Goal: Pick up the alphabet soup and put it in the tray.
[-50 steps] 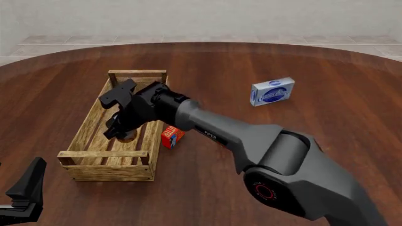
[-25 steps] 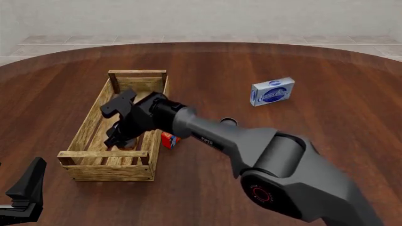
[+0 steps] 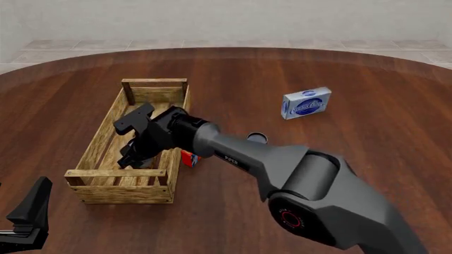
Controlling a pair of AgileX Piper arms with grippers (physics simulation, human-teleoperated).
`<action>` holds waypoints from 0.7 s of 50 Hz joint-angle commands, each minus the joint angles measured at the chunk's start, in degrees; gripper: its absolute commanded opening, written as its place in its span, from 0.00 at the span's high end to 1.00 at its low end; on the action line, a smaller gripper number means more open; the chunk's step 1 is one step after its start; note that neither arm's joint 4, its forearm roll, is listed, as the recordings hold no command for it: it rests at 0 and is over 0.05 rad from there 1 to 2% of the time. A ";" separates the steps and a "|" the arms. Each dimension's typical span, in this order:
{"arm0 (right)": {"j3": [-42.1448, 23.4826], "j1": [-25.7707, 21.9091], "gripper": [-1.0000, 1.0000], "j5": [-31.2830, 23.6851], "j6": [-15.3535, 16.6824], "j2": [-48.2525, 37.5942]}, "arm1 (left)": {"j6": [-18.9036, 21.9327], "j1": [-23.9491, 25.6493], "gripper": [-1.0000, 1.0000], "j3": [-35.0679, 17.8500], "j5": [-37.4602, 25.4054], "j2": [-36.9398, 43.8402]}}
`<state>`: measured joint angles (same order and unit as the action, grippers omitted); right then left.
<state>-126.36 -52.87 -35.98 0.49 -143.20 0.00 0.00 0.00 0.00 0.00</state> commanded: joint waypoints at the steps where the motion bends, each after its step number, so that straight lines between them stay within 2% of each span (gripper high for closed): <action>1: -0.45 0.09 1.00 -0.05 -1.35 -1.73 | 0.00 0.00 0.00 0.00 0.00 0.00; 13: 0.01 -0.26 1.00 0.04 -1.73 -1.67 | 0.00 0.00 0.00 0.00 0.00 0.00; 14: 0.18 -0.32 0.00 0.10 -1.69 -1.56 | 0.00 0.00 0.00 0.00 0.00 0.00; 35: 0.75 0.12 0.00 -0.11 -0.24 1.13 | 0.00 0.00 0.00 0.00 0.00 0.00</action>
<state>-126.22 -52.78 -35.96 -0.36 -143.21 0.00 0.00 0.00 0.00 0.00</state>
